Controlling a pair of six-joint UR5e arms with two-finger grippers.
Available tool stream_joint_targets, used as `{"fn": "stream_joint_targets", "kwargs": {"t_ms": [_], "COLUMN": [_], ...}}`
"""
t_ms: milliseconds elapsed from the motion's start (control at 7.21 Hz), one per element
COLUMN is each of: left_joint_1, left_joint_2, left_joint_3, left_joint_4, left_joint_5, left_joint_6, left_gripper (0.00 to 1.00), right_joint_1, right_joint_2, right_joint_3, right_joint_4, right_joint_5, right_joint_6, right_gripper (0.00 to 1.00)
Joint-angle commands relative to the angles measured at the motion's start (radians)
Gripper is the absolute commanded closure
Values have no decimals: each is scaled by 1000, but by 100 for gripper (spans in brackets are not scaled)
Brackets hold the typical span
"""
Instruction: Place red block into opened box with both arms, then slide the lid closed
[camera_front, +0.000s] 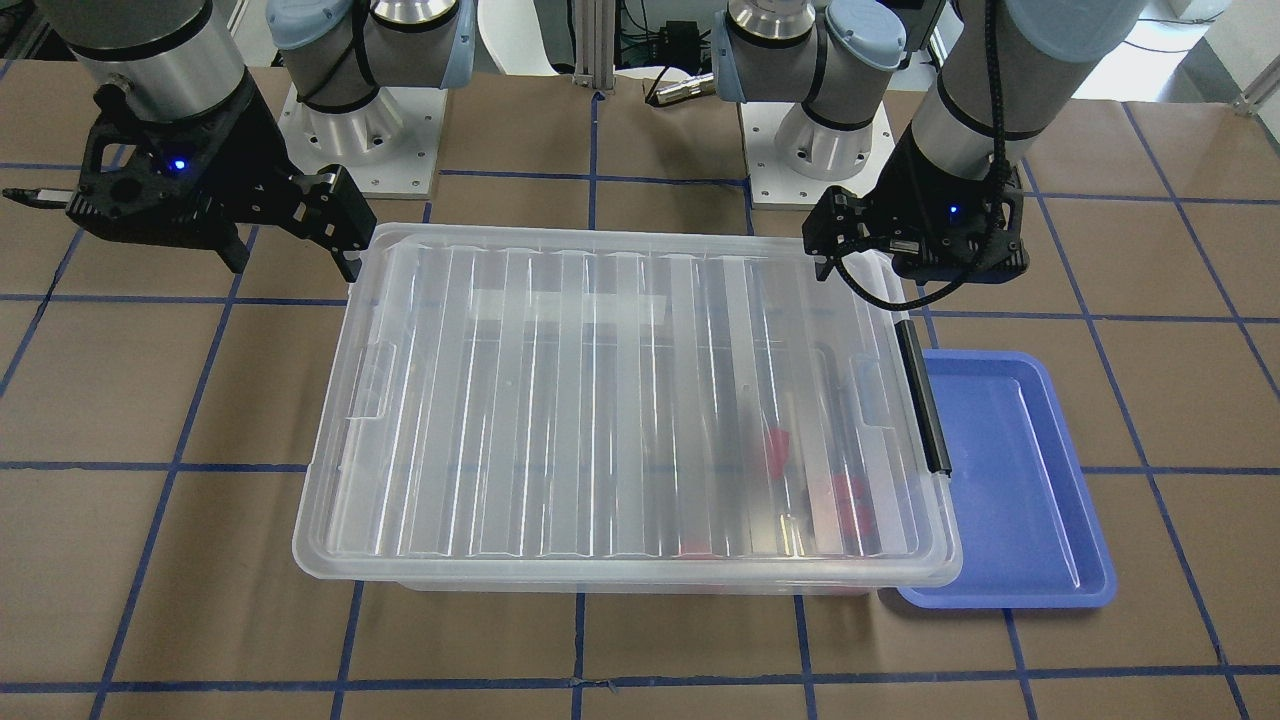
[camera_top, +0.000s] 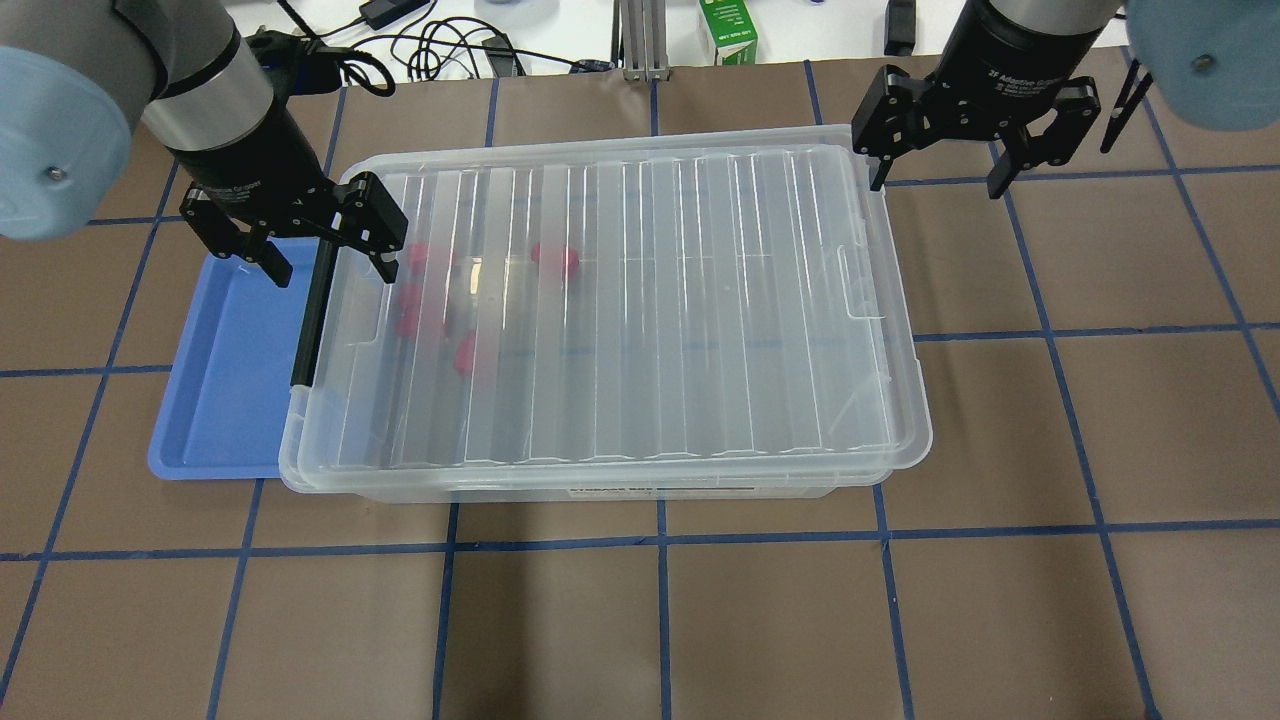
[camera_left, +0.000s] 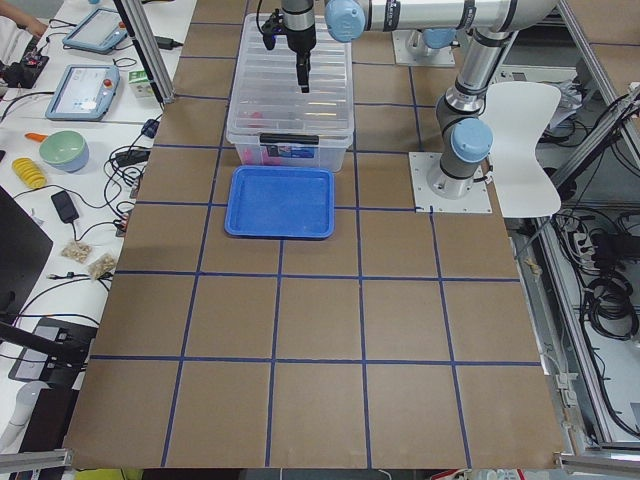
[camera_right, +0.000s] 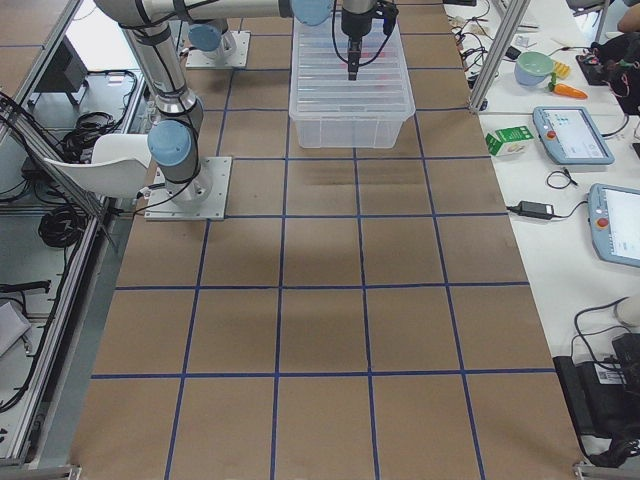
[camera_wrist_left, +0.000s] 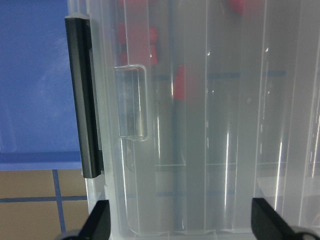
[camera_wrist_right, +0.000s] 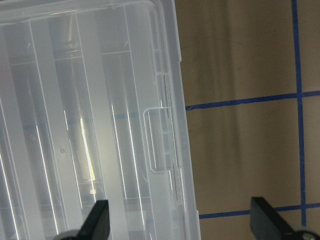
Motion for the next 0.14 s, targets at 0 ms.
{"fn": "stream_joint_targets", "kwargs": {"t_ms": [0], "left_joint_1": [0], "left_joint_2": [0], "left_joint_3": [-2], "left_joint_4": [-2], "left_joint_5": [-3], "left_joint_6": [0], "left_gripper": [0], "right_joint_1": [7], "right_joint_2": [8], "right_joint_3": [0], "right_joint_4": [-7], "right_joint_5": [1], "right_joint_6": [-1], "right_gripper": [0]}}
